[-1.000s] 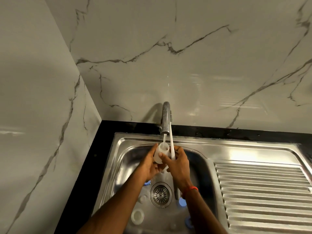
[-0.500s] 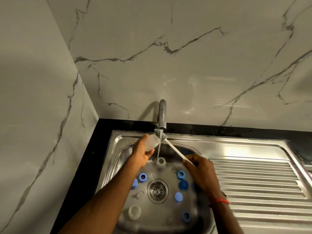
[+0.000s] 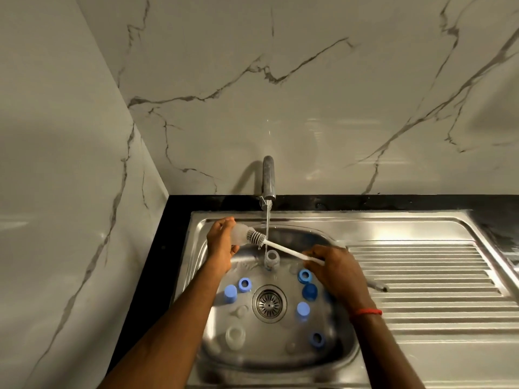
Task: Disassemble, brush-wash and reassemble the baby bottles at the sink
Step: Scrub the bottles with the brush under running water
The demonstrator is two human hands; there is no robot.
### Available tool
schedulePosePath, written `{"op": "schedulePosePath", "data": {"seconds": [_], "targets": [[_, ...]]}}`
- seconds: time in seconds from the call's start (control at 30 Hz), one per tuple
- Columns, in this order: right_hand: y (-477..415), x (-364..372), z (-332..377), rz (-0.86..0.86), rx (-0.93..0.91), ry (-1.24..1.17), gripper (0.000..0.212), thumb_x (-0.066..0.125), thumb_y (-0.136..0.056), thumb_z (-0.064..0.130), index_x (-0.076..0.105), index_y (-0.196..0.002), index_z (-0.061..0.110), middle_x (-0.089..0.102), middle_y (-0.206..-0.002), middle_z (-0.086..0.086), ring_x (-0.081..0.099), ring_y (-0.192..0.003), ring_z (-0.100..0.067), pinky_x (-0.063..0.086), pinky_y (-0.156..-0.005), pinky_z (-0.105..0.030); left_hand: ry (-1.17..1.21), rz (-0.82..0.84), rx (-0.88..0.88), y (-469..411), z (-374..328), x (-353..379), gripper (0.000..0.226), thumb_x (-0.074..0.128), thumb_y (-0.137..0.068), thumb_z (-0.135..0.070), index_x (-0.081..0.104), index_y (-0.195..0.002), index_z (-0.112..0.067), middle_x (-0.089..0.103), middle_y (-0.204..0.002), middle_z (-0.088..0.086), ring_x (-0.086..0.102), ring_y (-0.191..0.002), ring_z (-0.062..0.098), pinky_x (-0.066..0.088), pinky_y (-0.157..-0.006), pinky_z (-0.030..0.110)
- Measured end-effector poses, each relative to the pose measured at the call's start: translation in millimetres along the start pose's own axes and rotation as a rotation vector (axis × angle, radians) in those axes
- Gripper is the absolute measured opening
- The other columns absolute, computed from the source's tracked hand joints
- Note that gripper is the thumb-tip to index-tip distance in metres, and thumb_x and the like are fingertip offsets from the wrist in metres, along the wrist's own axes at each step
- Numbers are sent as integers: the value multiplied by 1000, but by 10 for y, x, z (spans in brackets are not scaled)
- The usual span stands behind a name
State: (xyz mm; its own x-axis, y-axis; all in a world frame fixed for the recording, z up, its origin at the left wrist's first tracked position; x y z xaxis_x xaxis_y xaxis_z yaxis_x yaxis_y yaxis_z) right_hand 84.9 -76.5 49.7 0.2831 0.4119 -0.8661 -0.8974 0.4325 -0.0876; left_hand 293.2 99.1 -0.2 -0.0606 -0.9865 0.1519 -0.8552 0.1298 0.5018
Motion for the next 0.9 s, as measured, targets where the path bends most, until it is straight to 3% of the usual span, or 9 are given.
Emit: {"op": "schedulePosePath", "data": {"seconds": [0.17, 0.33, 0.47, 0.63, 0.77, 0.9], "targets": [[-89, -32, 102, -142, -170, 316, 16, 63, -94, 39, 72, -101, 28, 69, -87, 1, 62, -82, -15, 54, -72, -31, -95, 16, 153, 70, 37, 2, 7, 73, -87, -31, 68, -91, -32, 70, -105, 1, 65, -96, 22, 51, -59, 32], [-190, -13, 466, -71, -249, 396, 23, 48, -99, 44, 65, -97, 28, 63, -82, 3, 60, -83, -15, 52, -71, -30, -22, 89, 155, 208, 58, 194, 6, 69, -92, -27, 65, -88, -26, 67, -102, 8, 64, -93, 27, 55, -67, 40], [-152, -29, 554, 39, -218, 400, 26, 45, -102, 44, 65, -102, 28, 60, -77, 3, 62, -71, -16, 57, -71, -35, 64, 6, 118, 239, 14, 82, 7, 70, -91, -25, 65, -86, -28, 65, -103, 5, 63, -94, 26, 55, -62, 37], [-72, -21, 544, 133, -115, 251, 24, 49, -102, 41, 67, -102, 26, 61, -76, 5, 61, -68, -13, 58, -73, -33, 91, 37, 135, 303, 26, -89, 9, 74, -87, -27, 65, -87, -29, 66, -101, -1, 63, -94, 22, 54, -58, 35], [22, -29, 552, -48, -203, 276, 14, 67, -93, 30, 71, -105, 23, 66, -92, -1, 59, -88, -16, 50, -78, -28, 127, 19, 58, 392, 106, -157, 27, 84, -78, -35, 66, -94, -23, 68, -97, 2, 66, -84, 20, 53, -62, 35], [169, -28, 539, -1, -277, 359, 20, 68, -88, 10, 71, -108, 15, 60, -111, -8, 52, -107, -24, 50, -86, -32, 268, -29, -45, 400, 189, -242, 30, 89, -72, -30, 70, -93, -20, 68, -96, 2, 67, -89, 22, 58, -71, 42]]}}
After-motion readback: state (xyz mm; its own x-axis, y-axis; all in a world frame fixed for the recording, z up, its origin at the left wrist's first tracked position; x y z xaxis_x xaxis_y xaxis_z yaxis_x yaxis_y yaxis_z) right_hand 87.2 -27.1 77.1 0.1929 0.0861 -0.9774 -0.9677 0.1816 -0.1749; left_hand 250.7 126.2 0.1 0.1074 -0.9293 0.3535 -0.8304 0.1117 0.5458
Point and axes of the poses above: each hand's wrist, its own y-axis away from the middle knuckle, its own x-axis out of the palm, z = x × y, the point moved 1 cm from there along -y, towards the middle knuckle
